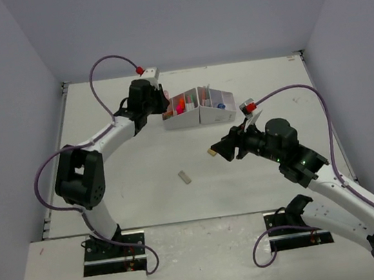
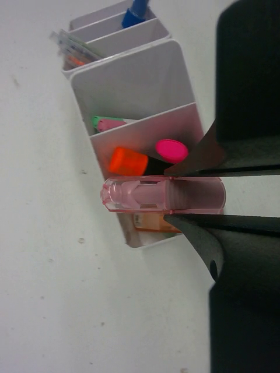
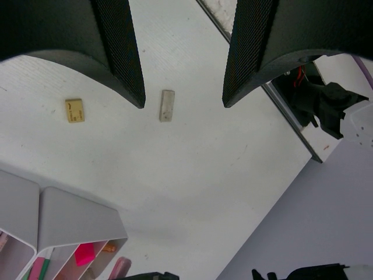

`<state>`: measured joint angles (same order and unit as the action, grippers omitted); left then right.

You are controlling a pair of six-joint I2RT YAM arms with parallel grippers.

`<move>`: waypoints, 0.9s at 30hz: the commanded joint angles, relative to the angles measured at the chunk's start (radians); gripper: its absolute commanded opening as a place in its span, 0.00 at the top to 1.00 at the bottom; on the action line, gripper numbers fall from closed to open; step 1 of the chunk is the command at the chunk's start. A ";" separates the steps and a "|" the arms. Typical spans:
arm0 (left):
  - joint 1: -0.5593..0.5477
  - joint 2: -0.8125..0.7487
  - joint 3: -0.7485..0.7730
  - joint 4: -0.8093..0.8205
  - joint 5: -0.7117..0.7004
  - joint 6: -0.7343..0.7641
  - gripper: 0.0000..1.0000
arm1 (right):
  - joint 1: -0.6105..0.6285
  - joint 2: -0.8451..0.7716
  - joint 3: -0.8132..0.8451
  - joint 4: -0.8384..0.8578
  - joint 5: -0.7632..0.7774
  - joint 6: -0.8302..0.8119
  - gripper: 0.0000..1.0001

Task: Sort the stationery into containers
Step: Place the stationery in the storage box.

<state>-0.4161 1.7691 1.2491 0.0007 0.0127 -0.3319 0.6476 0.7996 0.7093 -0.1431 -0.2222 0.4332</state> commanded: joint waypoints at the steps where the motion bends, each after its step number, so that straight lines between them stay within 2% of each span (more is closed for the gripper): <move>1: 0.037 0.071 0.139 -0.011 0.102 0.079 1.00 | -0.005 -0.022 -0.012 0.014 0.027 -0.014 0.42; 5: 0.049 0.108 0.164 -0.053 0.087 0.044 1.00 | -0.005 -0.026 -0.011 0.011 0.027 -0.014 0.42; 11: 0.051 0.087 0.071 0.001 0.072 0.013 0.96 | -0.005 -0.019 -0.008 0.011 0.019 -0.016 0.42; 17: 0.053 0.112 0.056 0.071 0.123 -0.011 0.93 | -0.005 -0.005 -0.005 0.010 0.016 -0.016 0.42; 23: 0.053 0.126 0.052 0.082 0.121 -0.031 0.75 | -0.005 0.004 -0.002 0.011 0.009 -0.017 0.41; 24: 0.053 0.127 0.053 0.081 0.122 -0.033 0.70 | -0.005 0.005 -0.002 0.010 0.009 -0.017 0.41; 25: 0.053 0.128 0.055 0.078 0.115 -0.037 0.62 | -0.005 0.007 -0.001 0.010 0.009 -0.017 0.41; 27: 0.053 0.131 0.055 0.071 0.110 -0.041 0.55 | -0.005 0.009 -0.001 0.011 0.009 -0.017 0.41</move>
<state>-0.3687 1.8860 1.3045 0.0245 0.1127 -0.3559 0.6468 0.8011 0.7021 -0.1471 -0.2184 0.4325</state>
